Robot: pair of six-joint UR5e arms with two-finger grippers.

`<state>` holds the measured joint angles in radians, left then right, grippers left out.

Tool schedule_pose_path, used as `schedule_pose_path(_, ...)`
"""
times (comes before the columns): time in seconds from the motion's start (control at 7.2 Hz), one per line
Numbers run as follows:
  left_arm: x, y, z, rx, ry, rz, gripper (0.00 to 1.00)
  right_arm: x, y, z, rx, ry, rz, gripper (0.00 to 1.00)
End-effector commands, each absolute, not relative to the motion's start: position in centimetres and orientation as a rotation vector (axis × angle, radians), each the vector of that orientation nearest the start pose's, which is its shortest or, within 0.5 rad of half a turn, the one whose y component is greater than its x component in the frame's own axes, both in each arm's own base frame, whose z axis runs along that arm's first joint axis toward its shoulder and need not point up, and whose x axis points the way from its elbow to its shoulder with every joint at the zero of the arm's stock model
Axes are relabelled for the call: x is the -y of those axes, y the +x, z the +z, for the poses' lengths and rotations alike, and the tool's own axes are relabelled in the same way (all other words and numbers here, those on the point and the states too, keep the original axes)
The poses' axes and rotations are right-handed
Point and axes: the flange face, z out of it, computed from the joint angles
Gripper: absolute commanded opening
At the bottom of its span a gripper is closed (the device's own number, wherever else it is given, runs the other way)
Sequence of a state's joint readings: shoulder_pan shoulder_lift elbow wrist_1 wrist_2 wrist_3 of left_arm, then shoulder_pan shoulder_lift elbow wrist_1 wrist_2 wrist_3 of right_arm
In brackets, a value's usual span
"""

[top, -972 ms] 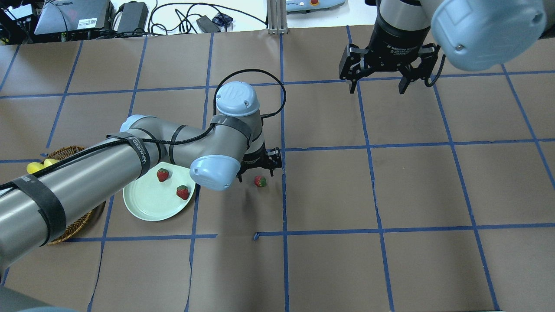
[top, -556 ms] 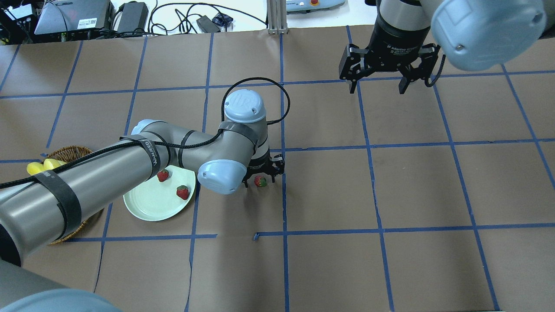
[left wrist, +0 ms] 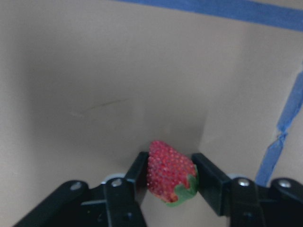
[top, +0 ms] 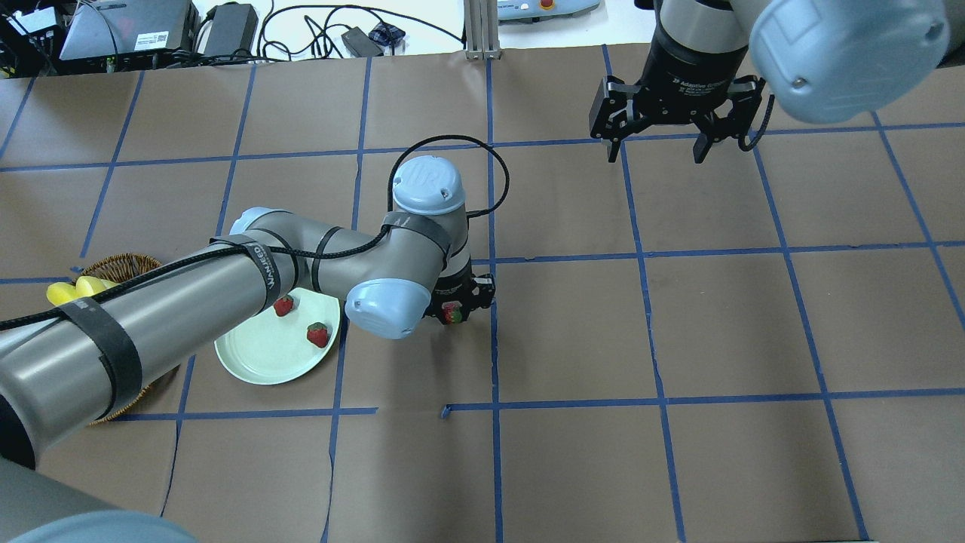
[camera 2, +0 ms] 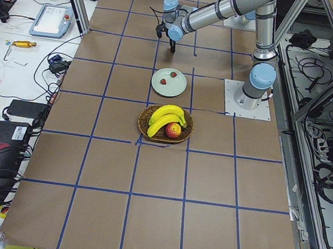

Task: Collect all strawberries into plate
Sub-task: 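Move the left gripper to the last strawberry and grasp it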

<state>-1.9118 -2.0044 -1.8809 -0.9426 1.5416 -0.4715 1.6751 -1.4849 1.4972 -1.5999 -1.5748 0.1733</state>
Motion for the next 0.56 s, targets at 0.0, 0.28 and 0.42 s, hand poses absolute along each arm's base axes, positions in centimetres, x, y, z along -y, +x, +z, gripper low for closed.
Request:
schedule_pose_path(0.0,48.1,-30.6,19.8,-3.118,-0.073,0.116,0.02,51.3,18.7,48.3,-3.14,0.108,-0.027,1.0)
schedule_pose_path(0.28,48.2,-25.6,21.2,-3.031,-0.044,0.197,0.02,51.3,18.7,48.3,-3.142,0.109,-0.027,1.0)
schedule_pose_path(0.42,47.6,-23.1,21.6,-2.98,0.022,0.238,0.02,51.3,18.7,48.3,-3.14,0.108,-0.029,1.0)
